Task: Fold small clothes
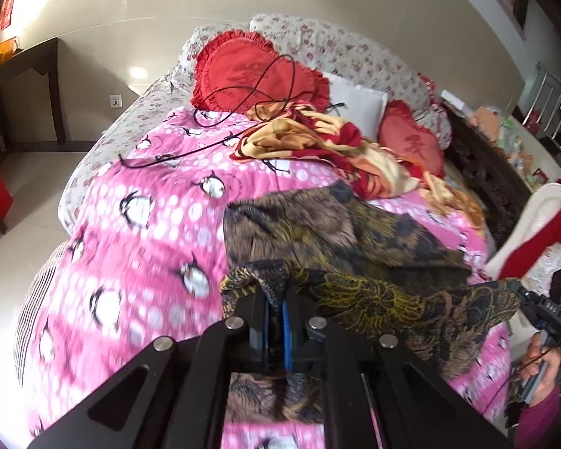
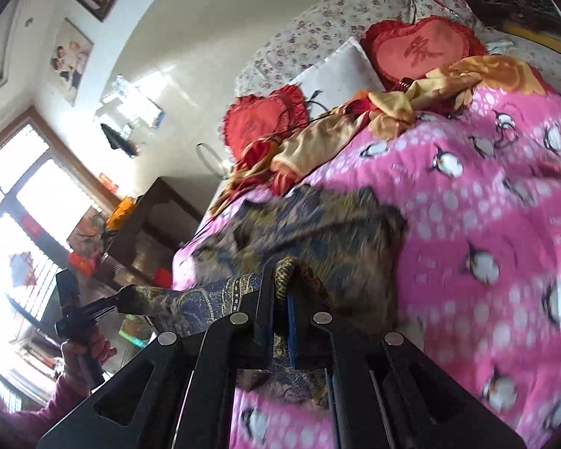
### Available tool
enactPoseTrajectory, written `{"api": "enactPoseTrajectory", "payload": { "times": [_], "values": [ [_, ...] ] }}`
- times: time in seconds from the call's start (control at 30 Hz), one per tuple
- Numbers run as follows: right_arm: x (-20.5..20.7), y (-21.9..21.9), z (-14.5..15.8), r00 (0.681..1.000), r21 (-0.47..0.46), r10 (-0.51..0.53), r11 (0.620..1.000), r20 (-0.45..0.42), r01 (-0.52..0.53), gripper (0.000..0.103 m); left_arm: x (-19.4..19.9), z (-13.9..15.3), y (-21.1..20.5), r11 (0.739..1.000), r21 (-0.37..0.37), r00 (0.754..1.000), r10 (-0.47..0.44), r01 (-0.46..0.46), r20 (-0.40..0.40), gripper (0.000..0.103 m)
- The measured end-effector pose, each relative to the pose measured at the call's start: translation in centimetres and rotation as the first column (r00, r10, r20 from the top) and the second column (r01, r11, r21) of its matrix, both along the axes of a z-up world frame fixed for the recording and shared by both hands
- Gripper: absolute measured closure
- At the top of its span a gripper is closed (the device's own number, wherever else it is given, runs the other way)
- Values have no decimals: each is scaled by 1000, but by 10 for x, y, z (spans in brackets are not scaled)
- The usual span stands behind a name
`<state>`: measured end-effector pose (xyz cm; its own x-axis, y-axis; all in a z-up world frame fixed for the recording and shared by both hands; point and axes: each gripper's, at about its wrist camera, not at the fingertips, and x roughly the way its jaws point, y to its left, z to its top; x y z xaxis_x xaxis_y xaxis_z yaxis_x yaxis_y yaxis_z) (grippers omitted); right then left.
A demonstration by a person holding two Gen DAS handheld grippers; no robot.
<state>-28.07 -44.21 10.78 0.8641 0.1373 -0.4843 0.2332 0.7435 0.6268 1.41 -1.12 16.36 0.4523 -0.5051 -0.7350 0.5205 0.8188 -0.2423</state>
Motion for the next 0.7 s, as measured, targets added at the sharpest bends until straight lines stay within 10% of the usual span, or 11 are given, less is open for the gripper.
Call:
{"api": "enactPoseTrajectory", "payload": {
  "times": [0.33,0.57,0.7],
  "values": [
    [88,-50,-30,991,-7,-43,999,-123,43,102,86,-53,-52,998,45,996,46,-43,-75,97],
    [61,-58,-25,986,-45,-133,991,-104,129,75,93,-52,-34,999,17,997,40,-40,-64,42],
    [55,-15,-18,991,-124,60,989,-120,-75,75,58,-32,-24,999,34,998,-42,41,53,37]
  ]
}}
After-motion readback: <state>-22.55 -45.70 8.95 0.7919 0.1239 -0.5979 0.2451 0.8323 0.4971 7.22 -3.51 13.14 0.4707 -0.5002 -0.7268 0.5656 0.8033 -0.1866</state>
